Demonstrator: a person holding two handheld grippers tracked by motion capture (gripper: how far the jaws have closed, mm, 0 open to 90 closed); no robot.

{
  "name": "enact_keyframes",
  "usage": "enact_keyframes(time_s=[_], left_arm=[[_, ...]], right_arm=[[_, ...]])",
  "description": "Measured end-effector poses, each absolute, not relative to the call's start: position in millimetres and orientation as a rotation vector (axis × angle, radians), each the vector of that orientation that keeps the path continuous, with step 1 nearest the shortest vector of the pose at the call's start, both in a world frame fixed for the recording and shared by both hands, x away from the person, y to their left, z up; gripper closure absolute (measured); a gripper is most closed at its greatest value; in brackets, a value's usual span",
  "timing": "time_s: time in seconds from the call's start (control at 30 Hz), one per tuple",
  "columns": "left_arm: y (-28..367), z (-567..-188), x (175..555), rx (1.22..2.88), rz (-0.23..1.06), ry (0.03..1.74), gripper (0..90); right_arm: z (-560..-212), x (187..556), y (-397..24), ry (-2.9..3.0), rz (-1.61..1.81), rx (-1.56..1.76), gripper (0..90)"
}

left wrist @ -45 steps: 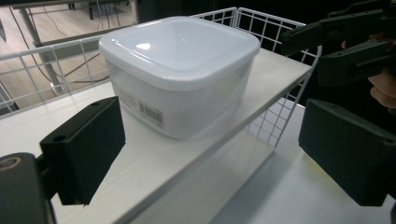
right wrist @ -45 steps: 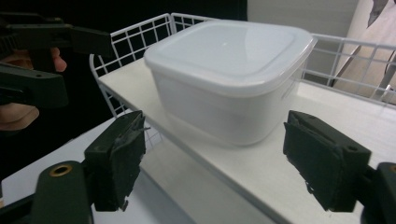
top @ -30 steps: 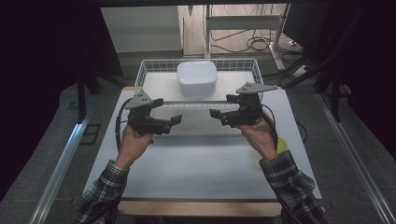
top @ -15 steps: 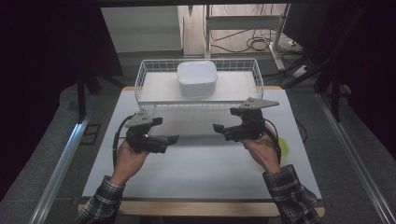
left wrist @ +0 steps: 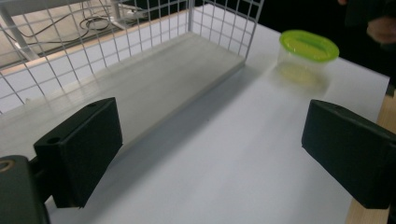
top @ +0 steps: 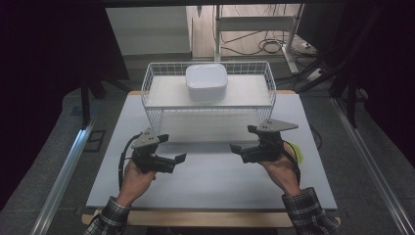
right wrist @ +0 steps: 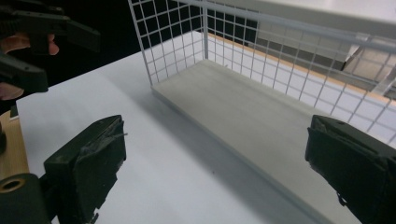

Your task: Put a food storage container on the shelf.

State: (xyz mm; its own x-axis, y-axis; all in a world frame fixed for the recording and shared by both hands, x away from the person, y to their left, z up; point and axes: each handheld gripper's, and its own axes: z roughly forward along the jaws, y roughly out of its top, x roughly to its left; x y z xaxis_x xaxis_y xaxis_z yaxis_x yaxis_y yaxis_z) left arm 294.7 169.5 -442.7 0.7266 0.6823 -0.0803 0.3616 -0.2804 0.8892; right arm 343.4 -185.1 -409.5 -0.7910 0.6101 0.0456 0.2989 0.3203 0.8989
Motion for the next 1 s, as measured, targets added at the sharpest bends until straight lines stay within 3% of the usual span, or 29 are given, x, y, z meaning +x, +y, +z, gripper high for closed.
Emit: enact_keyframes(time_s=[0.23,1.0], left_arm=[[164.2,-460.2,281.2,1.904,0.395,0.765,5.1],[180.8,-506.4,251.1,1.961,0.478,0.865,4.3]], right_arm=[[-425.5,331.9,-198.1,2.28,1.451,0.888,5.4],[-474.6,295.3,-220.0,2.31,1.318,0.928,5.3]])
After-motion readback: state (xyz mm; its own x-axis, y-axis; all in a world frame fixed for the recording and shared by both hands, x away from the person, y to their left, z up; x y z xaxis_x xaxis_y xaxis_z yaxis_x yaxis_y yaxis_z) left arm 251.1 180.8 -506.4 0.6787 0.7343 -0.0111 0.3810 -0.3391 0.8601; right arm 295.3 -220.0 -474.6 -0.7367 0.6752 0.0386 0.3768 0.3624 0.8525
